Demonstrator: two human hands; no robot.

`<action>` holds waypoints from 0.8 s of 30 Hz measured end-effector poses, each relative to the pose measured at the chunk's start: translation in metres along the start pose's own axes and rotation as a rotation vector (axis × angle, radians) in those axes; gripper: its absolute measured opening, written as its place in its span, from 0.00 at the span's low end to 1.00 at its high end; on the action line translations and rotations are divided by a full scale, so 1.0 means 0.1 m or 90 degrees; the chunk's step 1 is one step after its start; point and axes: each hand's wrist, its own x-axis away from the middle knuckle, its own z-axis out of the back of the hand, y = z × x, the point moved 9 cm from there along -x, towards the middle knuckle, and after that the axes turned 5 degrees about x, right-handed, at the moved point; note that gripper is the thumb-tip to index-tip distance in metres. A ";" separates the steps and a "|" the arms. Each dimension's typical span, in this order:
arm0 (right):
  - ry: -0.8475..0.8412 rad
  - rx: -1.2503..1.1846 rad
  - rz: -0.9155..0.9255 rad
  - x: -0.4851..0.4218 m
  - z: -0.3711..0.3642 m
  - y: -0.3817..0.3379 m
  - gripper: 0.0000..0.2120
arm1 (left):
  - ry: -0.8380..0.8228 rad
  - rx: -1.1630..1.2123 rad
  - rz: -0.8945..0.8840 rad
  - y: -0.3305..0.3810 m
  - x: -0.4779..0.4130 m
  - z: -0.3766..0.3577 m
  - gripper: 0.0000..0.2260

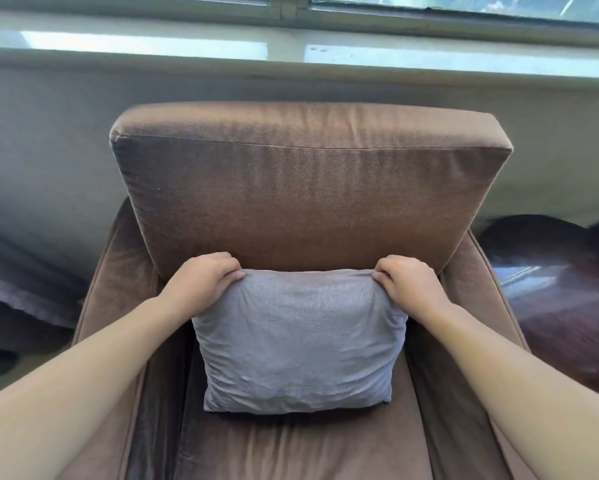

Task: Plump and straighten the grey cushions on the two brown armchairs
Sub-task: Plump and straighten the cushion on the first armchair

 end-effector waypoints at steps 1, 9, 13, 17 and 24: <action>0.001 0.013 -0.001 0.01 0.02 0.00 0.10 | 0.012 0.000 0.003 0.00 0.01 0.02 0.22; 0.037 0.000 -0.037 -0.05 -0.03 0.07 0.09 | 0.005 -0.009 0.047 -0.05 -0.06 0.00 0.16; 0.099 -0.049 -0.029 0.04 -0.08 -0.02 0.07 | -0.077 -0.063 0.088 -0.04 -0.13 -0.11 0.10; 0.321 -0.267 -0.151 0.63 0.09 0.06 0.07 | -0.060 -0.016 0.098 0.16 -0.19 -0.09 0.09; 0.258 -0.799 -0.827 2.30 -2.17 0.52 0.07 | -0.111 -0.040 -0.091 1.56 -0.66 -0.85 0.23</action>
